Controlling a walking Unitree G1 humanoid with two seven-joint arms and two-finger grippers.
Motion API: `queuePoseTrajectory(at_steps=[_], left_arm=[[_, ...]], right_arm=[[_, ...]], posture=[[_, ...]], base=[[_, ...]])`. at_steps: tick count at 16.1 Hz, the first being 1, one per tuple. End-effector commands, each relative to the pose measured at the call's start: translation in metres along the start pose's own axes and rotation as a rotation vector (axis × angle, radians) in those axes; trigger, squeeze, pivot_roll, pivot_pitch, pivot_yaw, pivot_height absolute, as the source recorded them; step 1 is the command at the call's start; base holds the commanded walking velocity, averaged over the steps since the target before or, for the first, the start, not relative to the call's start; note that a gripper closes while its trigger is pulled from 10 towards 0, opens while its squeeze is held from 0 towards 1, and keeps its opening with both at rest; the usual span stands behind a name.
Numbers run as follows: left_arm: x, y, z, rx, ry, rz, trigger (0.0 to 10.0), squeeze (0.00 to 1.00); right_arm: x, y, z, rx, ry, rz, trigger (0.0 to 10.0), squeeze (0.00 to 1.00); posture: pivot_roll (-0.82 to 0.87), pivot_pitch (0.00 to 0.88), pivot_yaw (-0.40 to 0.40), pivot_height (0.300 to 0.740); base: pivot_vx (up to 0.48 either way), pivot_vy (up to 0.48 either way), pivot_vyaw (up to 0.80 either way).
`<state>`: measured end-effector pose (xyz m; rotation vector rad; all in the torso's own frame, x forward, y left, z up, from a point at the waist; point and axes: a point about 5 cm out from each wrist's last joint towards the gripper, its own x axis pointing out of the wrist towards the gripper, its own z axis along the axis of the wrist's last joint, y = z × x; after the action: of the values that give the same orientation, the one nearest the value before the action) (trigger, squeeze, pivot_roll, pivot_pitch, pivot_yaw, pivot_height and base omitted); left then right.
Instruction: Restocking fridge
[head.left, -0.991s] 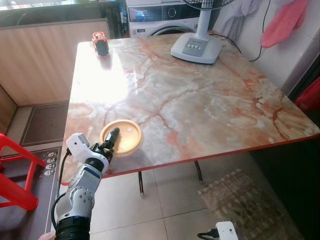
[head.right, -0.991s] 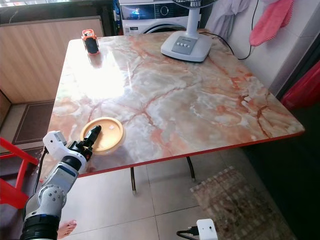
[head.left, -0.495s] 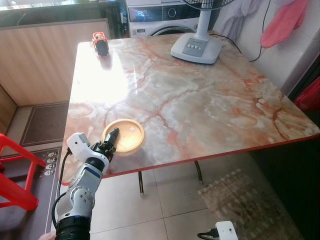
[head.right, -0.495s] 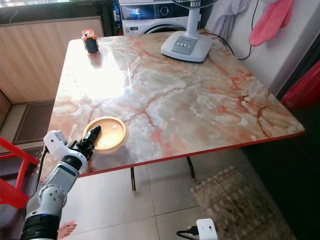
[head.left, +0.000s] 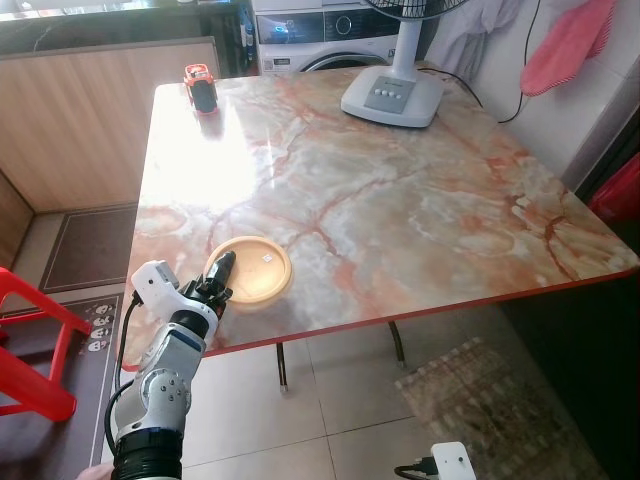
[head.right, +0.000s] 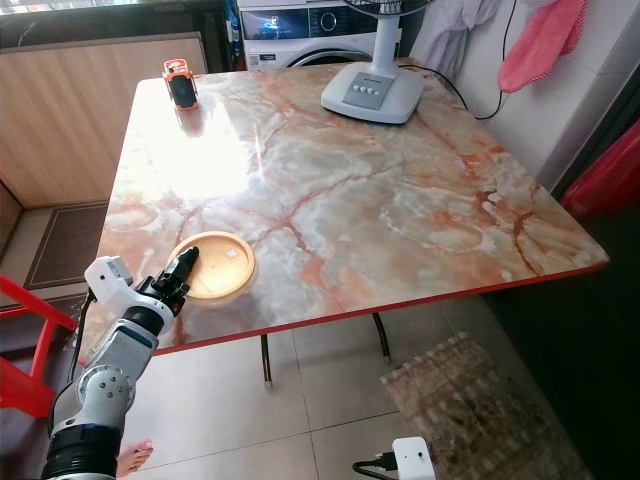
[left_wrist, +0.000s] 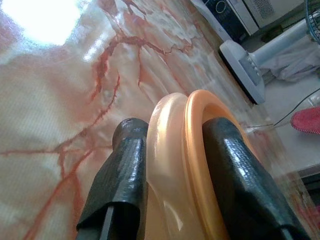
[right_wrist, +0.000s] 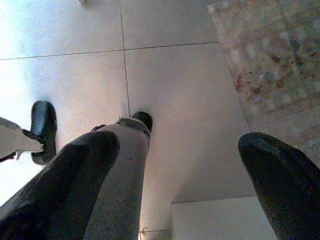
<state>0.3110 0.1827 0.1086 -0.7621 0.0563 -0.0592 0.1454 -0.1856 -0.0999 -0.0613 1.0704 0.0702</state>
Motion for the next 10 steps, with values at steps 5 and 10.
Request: queuePoseTrajectory(at_steps=[5,10], left_arm=[[-0.001,-0.022,0.013,-0.034,-0.096,-0.119,0.0,0.00],[-0.004,-0.042,0.023,-0.098,-0.164,-0.224,3.8,0.00]], right_arm=[[-0.001,-0.002,-0.004,-0.005,0.012,-0.006,10.0,0.00],[-0.001,-0.002,-0.003,0.007,0.007,-0.002,10.0,0.00]], posture=[[0.00,0.072,-0.044,0.740],[0.00,0.060,-0.040,0.740]], base=[[0.000,0.000,0.00],[0.000,0.000,0.00]])
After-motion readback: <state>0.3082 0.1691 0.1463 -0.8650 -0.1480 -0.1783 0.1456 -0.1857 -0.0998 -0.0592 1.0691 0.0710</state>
